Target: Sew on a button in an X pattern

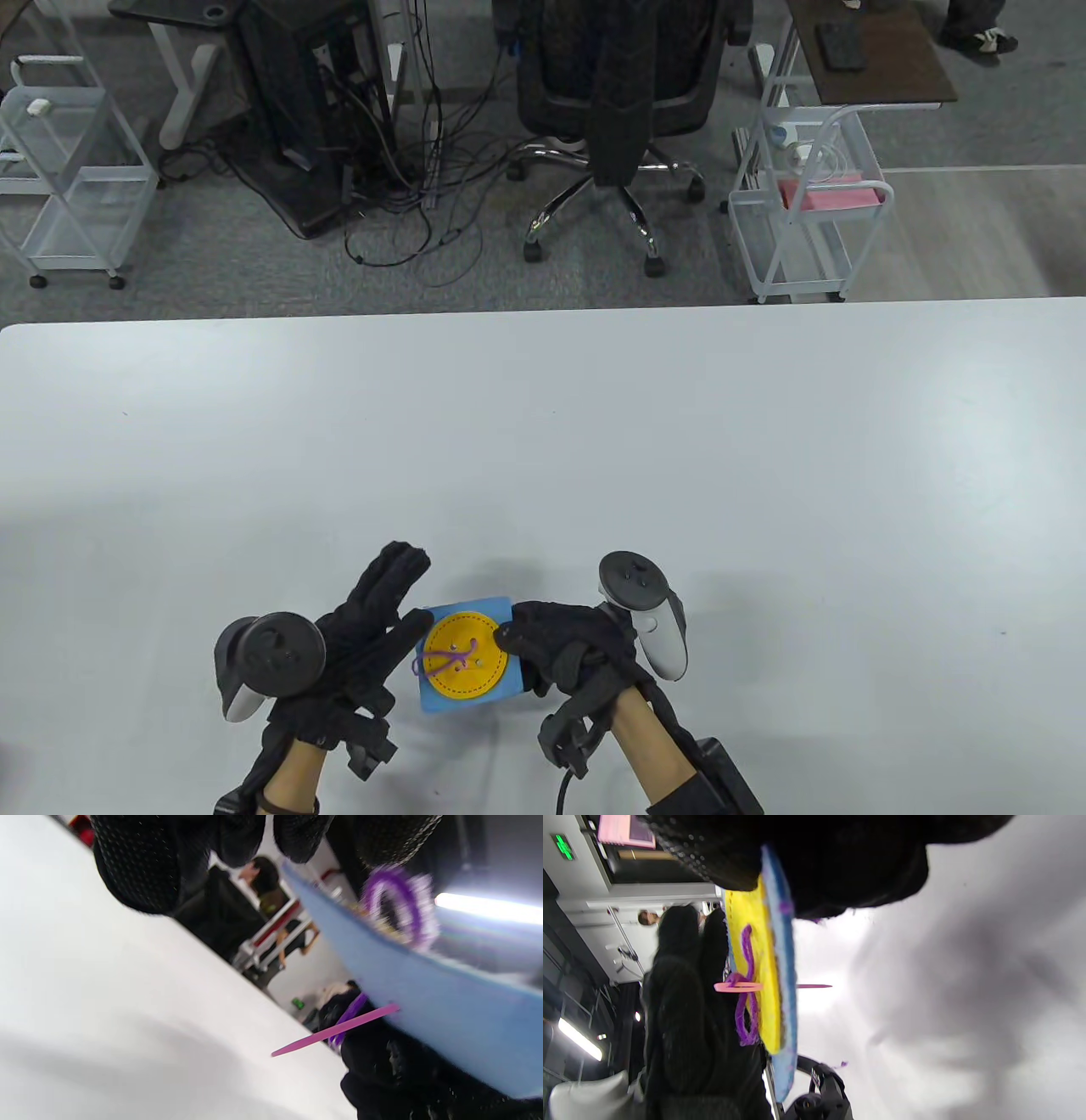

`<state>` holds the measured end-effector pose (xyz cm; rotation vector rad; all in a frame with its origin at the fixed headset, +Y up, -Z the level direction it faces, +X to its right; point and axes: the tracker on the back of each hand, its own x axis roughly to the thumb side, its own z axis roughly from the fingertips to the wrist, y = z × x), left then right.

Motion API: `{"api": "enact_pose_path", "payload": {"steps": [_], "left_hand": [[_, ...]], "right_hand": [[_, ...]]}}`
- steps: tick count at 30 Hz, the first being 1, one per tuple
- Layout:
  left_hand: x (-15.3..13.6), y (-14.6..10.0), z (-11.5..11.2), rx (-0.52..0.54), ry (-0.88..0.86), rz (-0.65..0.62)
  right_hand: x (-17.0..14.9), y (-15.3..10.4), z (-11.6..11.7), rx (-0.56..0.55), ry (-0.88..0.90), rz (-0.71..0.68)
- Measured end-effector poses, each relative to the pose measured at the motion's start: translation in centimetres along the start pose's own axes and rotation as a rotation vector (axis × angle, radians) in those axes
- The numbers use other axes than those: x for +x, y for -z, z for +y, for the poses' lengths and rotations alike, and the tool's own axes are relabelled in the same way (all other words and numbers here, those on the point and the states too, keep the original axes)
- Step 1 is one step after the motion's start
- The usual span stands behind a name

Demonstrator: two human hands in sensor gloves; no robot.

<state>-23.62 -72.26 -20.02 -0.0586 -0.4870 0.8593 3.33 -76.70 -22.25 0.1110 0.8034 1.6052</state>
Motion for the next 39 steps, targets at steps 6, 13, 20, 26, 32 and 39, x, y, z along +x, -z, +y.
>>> {"api": "enact_pose_path", "payload": {"steps": [6, 13, 20, 26, 32, 39], "left_hand": [[-1.0, 0.7, -1.5, -0.187, -0.154, 0.086], [-1.5, 1.1, -2.1, -0.315, -0.268, 0.140], [-1.7, 1.3, -2.6, -0.327, -0.401, 0.143], [-2.5, 0.7, -1.7, -0.141, -0.536, 0.211], [-3.0, -0.7, 0.2, 0.186, -0.533, 0.302], [-1.7, -1.1, 0.0, 0.337, -0.480, 0.318]], "right_hand": [[0.0, 0.2, 0.5, 0.062, -0.025, 0.013], [0.0, 0.1, 0.2, 0.059, -0.021, 0.018], [-0.1, 0.0, -0.3, 0.019, 0.024, 0.022], [-0.4, -0.7, -1.3, -0.143, 0.159, 0.018], [-0.7, -0.7, -0.2, -0.029, 0.208, 0.056], [-2.1, 0.6, 4.9, 0.442, 0.573, 0.173]]}}
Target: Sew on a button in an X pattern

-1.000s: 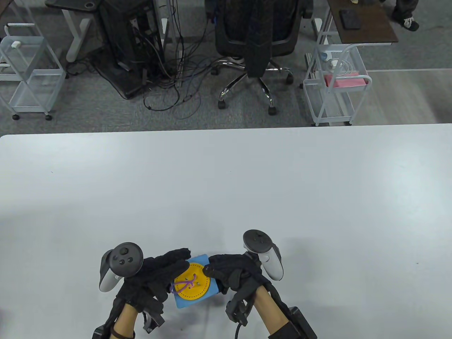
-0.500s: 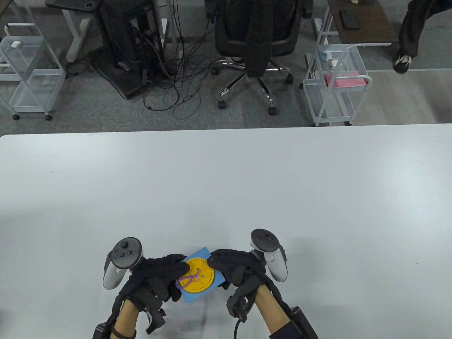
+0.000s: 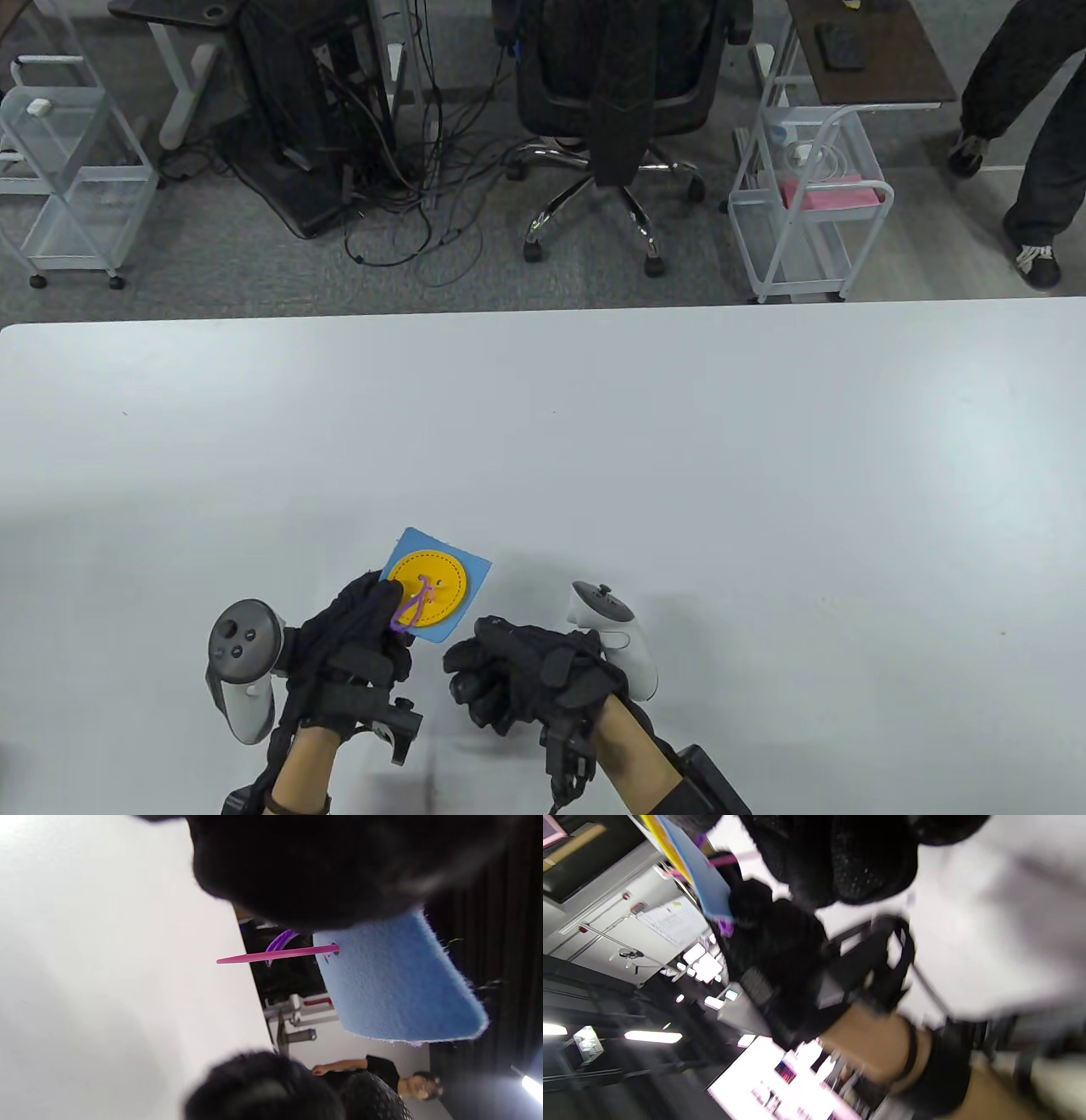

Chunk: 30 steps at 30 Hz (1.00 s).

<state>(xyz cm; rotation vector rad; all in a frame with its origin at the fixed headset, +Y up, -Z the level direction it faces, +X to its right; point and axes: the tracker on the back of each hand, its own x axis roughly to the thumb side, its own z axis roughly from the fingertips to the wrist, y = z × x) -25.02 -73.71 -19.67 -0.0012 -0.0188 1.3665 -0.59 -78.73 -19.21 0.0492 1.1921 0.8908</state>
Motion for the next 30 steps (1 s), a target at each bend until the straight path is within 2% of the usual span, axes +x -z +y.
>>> {"api": "enact_pose_path", "payload": {"steps": [5, 13, 30], "left_hand": [[0.8, -0.6, -0.8, 0.045, 0.016, -0.028], [1.0, -1.0, -3.3, -0.033, 0.018, -0.032], [1.0, -1.0, -4.8, -0.129, 0.059, -0.023]], "right_hand": [[-1.0, 0.9, 0.4, 0.059, 0.143, -0.027], [-1.3, 1.1, -0.4, 0.052, 0.311, -0.113], [-1.7, 1.0, -1.7, 0.003, 0.366, -0.095]]}}
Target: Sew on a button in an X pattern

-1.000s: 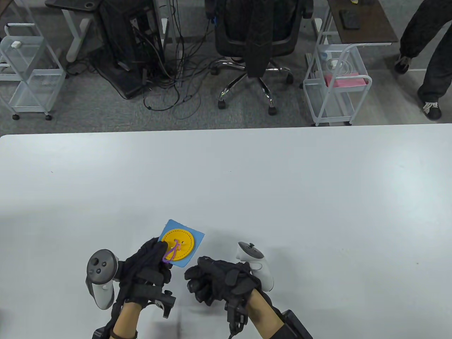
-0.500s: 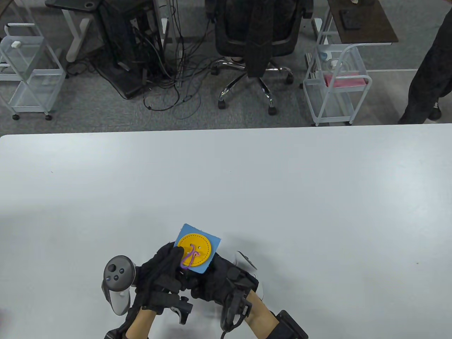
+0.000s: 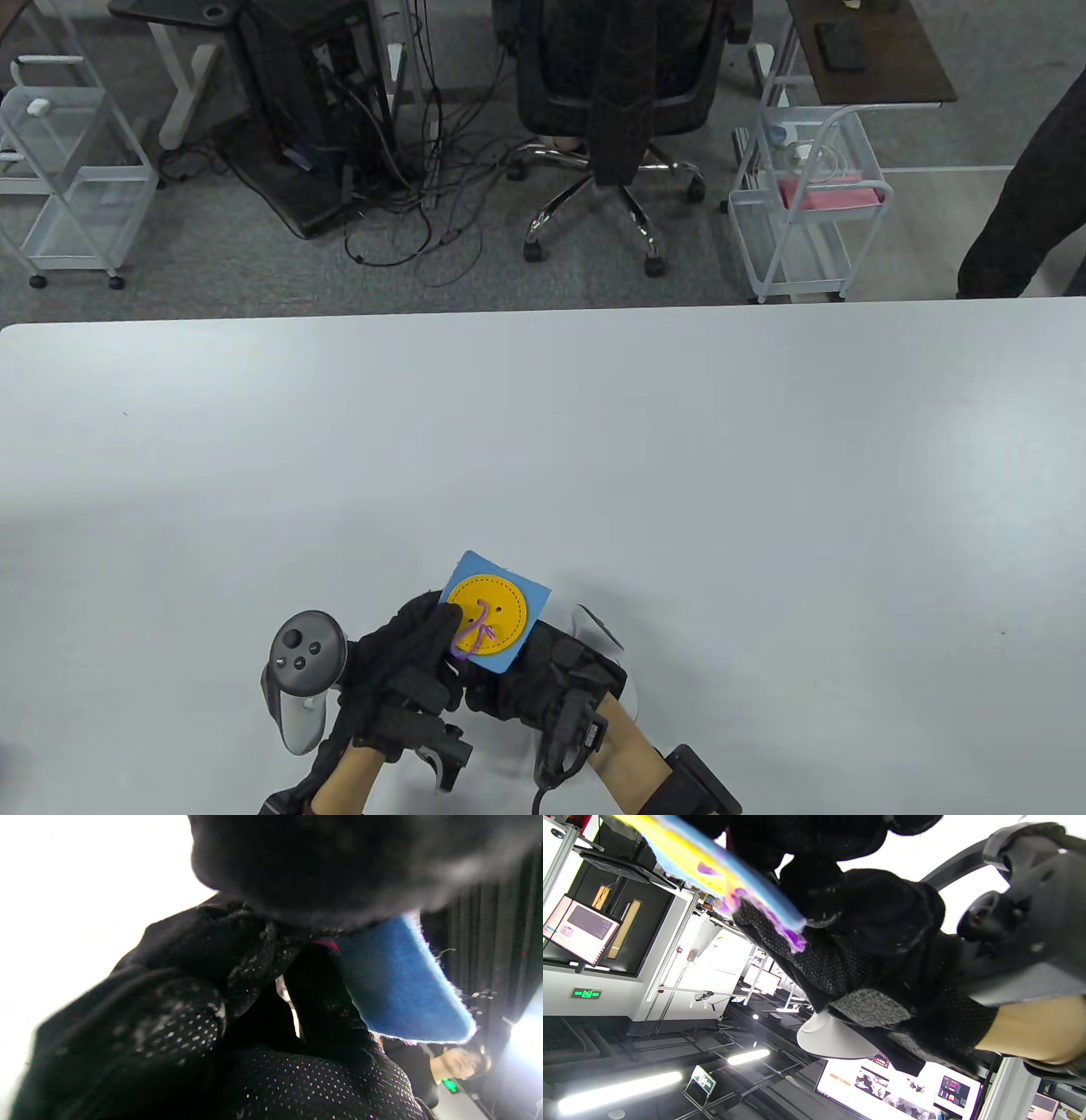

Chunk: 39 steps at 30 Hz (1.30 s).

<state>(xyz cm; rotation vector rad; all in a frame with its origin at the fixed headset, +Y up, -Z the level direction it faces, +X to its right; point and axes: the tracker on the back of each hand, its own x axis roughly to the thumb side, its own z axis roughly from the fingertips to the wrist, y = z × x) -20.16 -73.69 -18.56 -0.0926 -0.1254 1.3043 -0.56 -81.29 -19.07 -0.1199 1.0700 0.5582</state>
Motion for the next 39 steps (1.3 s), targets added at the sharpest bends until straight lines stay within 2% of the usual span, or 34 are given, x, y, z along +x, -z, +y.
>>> {"api": "enact_pose_path", "payload": {"steps": [6, 18, 31, 39], "left_hand": [[0.0, 0.0, -0.1, -0.005, -0.019, 0.003], [0.0, -0.1, -0.2, -0.015, -0.075, 0.014], [0.0, -0.2, 0.5, 0.014, -0.118, 0.027], [-0.3, -0.2, 1.0, 0.041, -0.197, 0.041]], "right_hand": [[0.1, -0.1, 0.0, -0.016, 0.001, -0.012], [0.9, -1.0, -1.2, -0.156, -0.004, -0.084], [1.8, -1.6, -2.1, -0.274, -0.085, -0.121], [3.4, -2.4, -2.1, -0.285, -0.196, -0.197]]}}
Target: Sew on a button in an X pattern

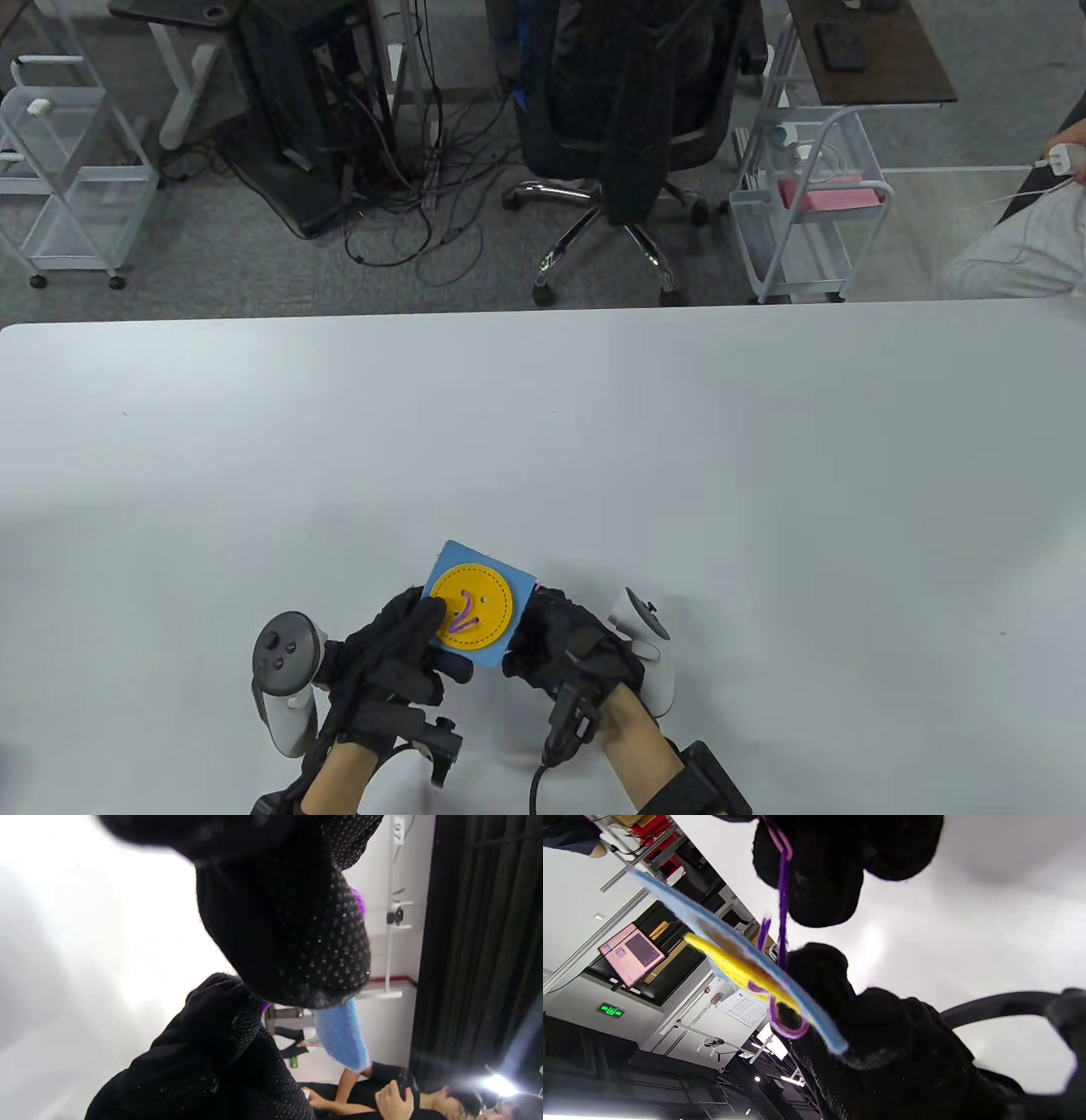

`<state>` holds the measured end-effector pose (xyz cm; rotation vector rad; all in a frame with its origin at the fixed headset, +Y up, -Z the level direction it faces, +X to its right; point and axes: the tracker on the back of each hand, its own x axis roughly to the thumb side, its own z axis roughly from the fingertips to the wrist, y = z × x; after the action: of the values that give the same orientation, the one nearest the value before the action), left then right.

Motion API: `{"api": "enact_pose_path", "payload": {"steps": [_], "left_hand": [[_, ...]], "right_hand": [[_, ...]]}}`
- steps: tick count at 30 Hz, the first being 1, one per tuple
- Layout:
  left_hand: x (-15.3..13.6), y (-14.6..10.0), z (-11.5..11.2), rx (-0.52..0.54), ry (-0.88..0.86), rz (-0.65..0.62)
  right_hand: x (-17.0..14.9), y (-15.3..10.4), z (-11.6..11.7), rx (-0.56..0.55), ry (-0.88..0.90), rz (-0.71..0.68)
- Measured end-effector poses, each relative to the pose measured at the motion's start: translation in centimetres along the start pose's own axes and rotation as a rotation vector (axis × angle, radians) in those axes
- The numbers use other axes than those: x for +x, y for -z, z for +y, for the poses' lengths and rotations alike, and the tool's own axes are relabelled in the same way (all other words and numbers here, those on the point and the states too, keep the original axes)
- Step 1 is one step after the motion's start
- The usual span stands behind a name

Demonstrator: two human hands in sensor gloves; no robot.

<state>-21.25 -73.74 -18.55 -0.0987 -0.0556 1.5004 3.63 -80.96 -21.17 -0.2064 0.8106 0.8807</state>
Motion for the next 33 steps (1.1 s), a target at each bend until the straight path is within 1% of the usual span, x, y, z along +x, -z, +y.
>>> {"api": "enact_pose_path", "payload": {"steps": [6, 9, 11, 17, 20, 22, 26, 28, 32, 33], "left_hand": [[-0.1, 0.0, 0.6, 0.023, -0.031, 0.007], [-0.1, 0.1, 1.0, 0.044, -0.066, 0.006], [-0.1, 0.0, 1.1, 0.038, -0.092, 0.012], [-0.4, 0.1, 1.4, 0.051, -0.161, 0.024], [-0.6, 0.2, 1.3, 0.022, -0.208, 0.030], [-0.9, 0.3, 1.0, -0.006, -0.289, 0.040], [-2.0, 0.5, 0.4, -0.080, -0.498, 0.099], [-2.6, 0.6, 0.0, -0.102, -0.634, 0.129], [-3.3, 0.7, -0.5, -0.126, -0.800, 0.146], [-3.5, 0.6, -0.6, -0.127, -0.839, 0.151]], "right_hand": [[1.7, -0.5, -0.8, -0.047, -0.160, -0.064], [2.0, -0.7, -1.0, -0.067, -0.201, -0.078], [2.2, -0.9, -1.2, -0.087, -0.225, -0.082], [2.9, -1.4, -1.1, -0.154, -0.335, -0.101], [3.5, -1.8, -0.7, -0.198, -0.396, -0.132], [3.9, -2.2, -0.3, -0.222, -0.458, -0.150], [5.0, -3.2, 1.4, -0.272, -0.599, -0.223], [5.7, -3.9, 2.7, -0.333, -0.721, -0.280], [6.7, -4.9, 5.2, -0.394, -0.889, -0.338], [7.0, -5.1, 6.0, -0.409, -0.949, -0.377]]}}
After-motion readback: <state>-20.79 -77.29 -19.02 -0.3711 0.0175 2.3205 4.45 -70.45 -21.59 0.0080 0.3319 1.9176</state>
